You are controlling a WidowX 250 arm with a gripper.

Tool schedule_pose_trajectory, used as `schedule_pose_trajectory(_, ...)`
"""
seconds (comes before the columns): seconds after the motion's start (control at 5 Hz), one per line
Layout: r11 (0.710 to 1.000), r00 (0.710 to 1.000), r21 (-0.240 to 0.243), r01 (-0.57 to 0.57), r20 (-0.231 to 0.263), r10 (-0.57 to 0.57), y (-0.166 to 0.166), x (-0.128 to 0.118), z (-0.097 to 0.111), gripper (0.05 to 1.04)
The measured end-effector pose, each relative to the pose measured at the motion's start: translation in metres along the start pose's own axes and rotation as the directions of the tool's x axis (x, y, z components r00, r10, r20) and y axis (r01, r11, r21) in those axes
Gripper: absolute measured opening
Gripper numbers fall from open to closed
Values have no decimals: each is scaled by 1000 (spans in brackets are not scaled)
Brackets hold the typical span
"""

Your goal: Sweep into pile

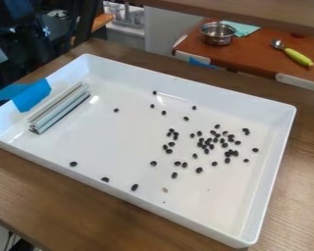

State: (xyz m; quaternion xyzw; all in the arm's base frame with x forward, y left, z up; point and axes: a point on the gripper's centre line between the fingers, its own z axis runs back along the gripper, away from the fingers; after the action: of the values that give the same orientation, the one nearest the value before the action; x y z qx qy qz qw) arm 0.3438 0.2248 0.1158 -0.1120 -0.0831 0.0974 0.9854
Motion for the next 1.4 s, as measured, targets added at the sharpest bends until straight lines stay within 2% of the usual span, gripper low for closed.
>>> schedule_pose_trajectory(0.4, 998, 999, -37, 47, -4, -47, -23, -10, -3, 1000)
schedule_pose_trajectory(0.8, 995, 995, 9, 100, -15, -100, -60, -26, -8, 1000)
schedule_pose_trajectory(1.2, 992, 994, 68, 105, -20, -104, -56, -33, -30, 1000)
schedule_pose_trajectory(1.4, 989, 992, 83, 125, -11, -124, -56, -31, -32, 1000)
